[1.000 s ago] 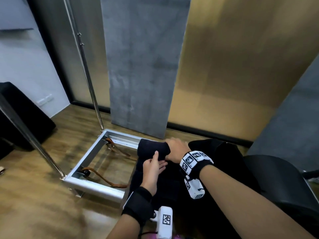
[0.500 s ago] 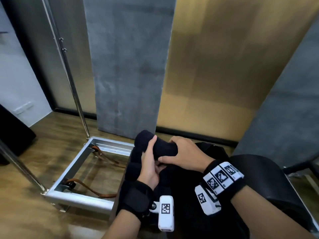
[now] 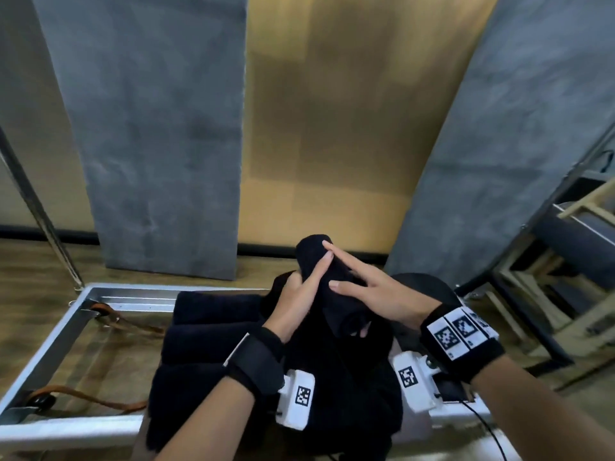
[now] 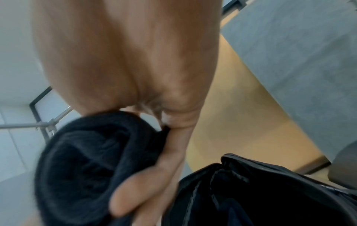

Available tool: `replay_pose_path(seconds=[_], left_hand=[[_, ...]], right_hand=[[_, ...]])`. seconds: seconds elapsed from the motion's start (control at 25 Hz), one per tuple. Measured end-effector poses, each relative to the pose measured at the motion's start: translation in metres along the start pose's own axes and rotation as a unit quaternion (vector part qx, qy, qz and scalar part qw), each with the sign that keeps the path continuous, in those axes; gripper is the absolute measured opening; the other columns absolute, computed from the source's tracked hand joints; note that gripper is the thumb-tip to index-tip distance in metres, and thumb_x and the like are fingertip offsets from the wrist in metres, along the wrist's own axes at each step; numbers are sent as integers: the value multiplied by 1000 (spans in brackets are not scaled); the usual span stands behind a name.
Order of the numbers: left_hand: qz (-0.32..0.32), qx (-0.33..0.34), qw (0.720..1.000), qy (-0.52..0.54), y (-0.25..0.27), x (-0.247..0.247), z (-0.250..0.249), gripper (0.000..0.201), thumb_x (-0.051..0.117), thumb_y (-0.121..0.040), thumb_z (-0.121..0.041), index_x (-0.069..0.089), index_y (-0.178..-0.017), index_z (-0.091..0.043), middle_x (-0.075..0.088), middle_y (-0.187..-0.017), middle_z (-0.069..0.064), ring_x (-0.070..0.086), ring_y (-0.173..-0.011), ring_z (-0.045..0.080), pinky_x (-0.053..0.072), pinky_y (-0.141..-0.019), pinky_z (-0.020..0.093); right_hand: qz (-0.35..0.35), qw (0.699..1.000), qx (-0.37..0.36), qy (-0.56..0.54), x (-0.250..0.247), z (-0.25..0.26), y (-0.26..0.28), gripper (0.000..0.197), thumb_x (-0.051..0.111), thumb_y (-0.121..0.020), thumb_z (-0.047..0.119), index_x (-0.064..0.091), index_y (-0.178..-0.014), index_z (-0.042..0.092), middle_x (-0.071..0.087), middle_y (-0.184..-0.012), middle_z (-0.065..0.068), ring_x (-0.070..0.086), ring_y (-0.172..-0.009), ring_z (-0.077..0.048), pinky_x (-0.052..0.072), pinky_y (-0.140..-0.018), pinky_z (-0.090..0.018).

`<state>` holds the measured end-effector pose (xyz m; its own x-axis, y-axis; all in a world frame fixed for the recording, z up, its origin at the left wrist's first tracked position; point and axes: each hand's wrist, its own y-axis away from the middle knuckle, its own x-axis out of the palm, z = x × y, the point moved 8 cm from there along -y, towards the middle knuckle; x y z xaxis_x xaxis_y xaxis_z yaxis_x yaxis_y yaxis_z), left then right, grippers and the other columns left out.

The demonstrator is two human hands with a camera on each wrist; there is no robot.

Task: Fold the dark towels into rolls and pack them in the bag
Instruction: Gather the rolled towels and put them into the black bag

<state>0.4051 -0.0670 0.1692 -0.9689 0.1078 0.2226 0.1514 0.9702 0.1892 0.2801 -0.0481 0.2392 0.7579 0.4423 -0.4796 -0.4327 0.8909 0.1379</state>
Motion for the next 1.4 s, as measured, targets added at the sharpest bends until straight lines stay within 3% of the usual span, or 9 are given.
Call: replay_pose_path(seconds=[0.08, 0.16, 0.32, 0.48, 0.56, 0.76, 0.92, 1.2, 1.4], left_hand=[[-36, 35, 981, -185, -4, -2, 7, 76, 43, -89, -88, 76, -105, -22, 70, -116, 2, 64, -118, 17, 53, -103, 38], [-75, 61, 897, -432, -2, -1, 17, 61, 34, -98, -77, 69, -124, -35, 49, -134, 2, 39, -135, 23, 40, -111, 42], [2, -12, 802, -598, 3, 14, 46, 53, 53, -101, -42, 46, -152, -28, 35, -149, 12, 32, -140, 34, 43, -109, 45], [26, -8, 802, -597, 7, 19, 41, 69, 57, -95, -9, 28, -158, -14, 14, -162, 6, 31, -141, 32, 47, -101, 40], [33, -8, 805, -592, 8, 17, 38, 75, 56, -92, -3, 25, -159, -16, 11, -164, 3, 31, -140, 31, 48, -100, 40], [77, 8, 807, -585, 15, 27, 43, 89, 50, -91, 2, 11, -167, -26, 7, -167, -6, 30, -140, 30, 51, -102, 44], [56, 30, 814, -578, 17, 23, 39, 92, 47, -89, 2, 10, -165, -34, 8, -167, -9, 32, -139, 29, 54, -98, 45], [40, 33, 819, -572, 12, 15, 42, 92, 47, -90, 1, 8, -167, -32, 5, -168, -15, 32, -140, 24, 56, -94, 39], [29, 52, 815, -576, 7, 13, 45, 83, 48, -95, -8, 14, -166, -32, 9, -168, -13, 32, -140, 23, 54, -96, 40]], right_hand=[[-43, 996, 75, 16, -18, -15, 8, 54, 58, -106, 26, 43, -154, 48, 58, -145, 3, 73, -107, -35, 64, -77, -53], [-56, 983, 172, 35, -27, -37, 12, 46, 57, -105, 26, 52, -148, 45, 55, -139, -1, 75, -86, -41, 60, -48, -39], [32, 954, 294, 37, -8, -79, 0, 42, 52, -105, 24, 57, -145, 39, 59, -129, -17, 70, -70, -46, 58, -43, -36], [57, 946, 310, 76, 4, -113, -26, 45, 49, -106, 17, 50, -151, 19, 52, -147, -11, 56, -131, -41, 65, -84, -40], [60, 933, 314, 167, 0, -127, -38, 52, 44, -107, 17, 39, -159, 17, 46, -158, -12, 48, -140, -34, 48, -113, -41], [72, 925, 292, 234, 19, -153, -64, 54, 45, -106, 19, 37, -160, 21, 63, -139, -14, 66, -114, -30, 54, -97, -35], [-3, 907, 306, 289, 7, -177, -74, 41, 47, -107, 18, 52, -147, 15, 63, -140, -17, 62, -126, -35, 51, -104, -40], [87, 913, 241, 318, 36, -211, -60, 84, 49, -108, 30, -14, -164, 35, 24, -172, -5, 35, -152, -32, 31, -124, -43], [77, 911, 223, 337, 29, -196, -71, 74, 50, -108, 24, 6, -167, 35, 49, -157, -10, 57, -133, -32, 46, -113, -41]])
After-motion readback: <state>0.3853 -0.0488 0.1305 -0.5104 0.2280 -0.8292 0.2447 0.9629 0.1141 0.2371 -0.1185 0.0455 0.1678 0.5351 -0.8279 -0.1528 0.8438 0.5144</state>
